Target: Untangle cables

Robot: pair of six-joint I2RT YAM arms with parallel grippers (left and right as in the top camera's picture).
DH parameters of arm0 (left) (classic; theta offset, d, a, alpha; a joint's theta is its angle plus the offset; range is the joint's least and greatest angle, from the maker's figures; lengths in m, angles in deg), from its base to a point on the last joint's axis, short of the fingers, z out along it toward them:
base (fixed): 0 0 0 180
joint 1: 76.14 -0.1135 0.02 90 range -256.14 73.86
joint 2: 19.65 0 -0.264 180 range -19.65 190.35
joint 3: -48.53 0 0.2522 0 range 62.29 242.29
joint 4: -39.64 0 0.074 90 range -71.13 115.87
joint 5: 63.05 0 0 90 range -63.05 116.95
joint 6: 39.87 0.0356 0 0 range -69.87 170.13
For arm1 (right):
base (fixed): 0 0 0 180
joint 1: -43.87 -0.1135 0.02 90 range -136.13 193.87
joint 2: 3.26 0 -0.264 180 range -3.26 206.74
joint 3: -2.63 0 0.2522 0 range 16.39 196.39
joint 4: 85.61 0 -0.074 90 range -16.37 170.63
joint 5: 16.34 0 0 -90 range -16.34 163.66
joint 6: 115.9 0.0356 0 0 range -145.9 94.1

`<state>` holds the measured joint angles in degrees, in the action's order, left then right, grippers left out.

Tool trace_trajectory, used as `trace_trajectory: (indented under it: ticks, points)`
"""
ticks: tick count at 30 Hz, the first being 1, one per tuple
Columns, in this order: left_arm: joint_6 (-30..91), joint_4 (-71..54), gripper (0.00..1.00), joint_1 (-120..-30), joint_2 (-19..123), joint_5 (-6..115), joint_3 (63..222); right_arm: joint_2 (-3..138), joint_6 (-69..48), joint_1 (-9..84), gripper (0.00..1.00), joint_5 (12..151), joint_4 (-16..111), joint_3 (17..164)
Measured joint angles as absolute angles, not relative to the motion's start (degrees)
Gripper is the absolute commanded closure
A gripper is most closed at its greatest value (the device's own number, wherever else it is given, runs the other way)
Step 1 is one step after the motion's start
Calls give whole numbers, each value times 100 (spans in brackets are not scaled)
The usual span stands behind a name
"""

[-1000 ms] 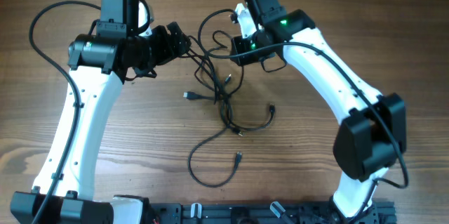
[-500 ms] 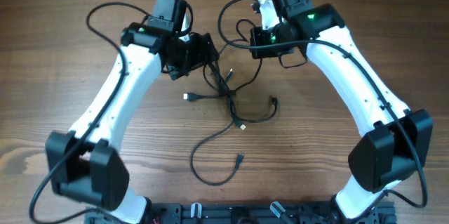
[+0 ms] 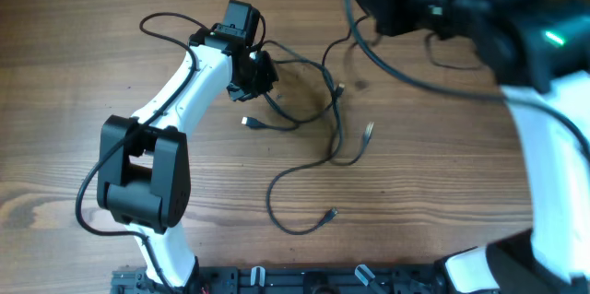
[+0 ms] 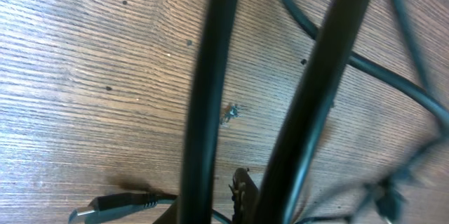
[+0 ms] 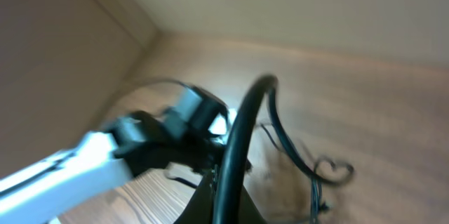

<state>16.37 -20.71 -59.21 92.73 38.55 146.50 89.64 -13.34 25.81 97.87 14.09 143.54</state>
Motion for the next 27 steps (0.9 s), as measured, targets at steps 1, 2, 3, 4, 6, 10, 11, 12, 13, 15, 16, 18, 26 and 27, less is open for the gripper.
trace_trajectory:
  ticks: [1,2,3,4,6,10,11,12,13,15,16,18,26,27]
  points:
    - [1640,-2069,86,-5921,9278,3820,14650,8872,-1334,2581,96,9796,1381,14680]
    - [1640,-2063,85,-5921,9280,3785,14650,8798,-1334,2581,96,9807,1378,14936]
    - [1640,-2056,85,-5921,9284,3756,14650,8763,-1332,2581,96,9800,1374,15104]
    - [1640,-2054,84,-5921,9286,3735,14650,8734,-1332,2576,96,9734,1365,15253]
    - [1637,-2052,82,-5921,9286,3713,14650,8715,-1332,2576,96,9398,1368,15530]
    - [1640,-2052,82,-5921,9286,3700,14650,8717,-1356,2633,96,8541,1512,15991]
    - [1637,-2054,80,-5921,9286,3700,14650,8726,-1404,2662,96,8349,1617,16166]
    - [1640,-2054,80,-5921,9286,3656,14650,8726,-1616,2686,96,8062,1757,16494]
    - [1640,-2056,80,-5921,9286,3608,14650,8706,-1677,2683,96,7944,1824,16649]
    - [1640,-2082,81,-5921,9286,3551,14650,8689,-1880,2683,96,7739,1999,16769]
    - [1642,-2102,80,-5921,9286,3518,14650,8689,-1981,2686,96,7636,2056,16813]
    - [1642,-2100,76,-5921,9286,3461,14650,8678,-2219,2683,96,7378,1982,16885]
    - [1919,-2189,45,-5925,9164,3383,14650,9902,-2230,2686,96,7433,104,16975]
    - [1987,-2194,41,-5927,9033,3374,14650,10188,-2226,2686,96,7461,19,16953]
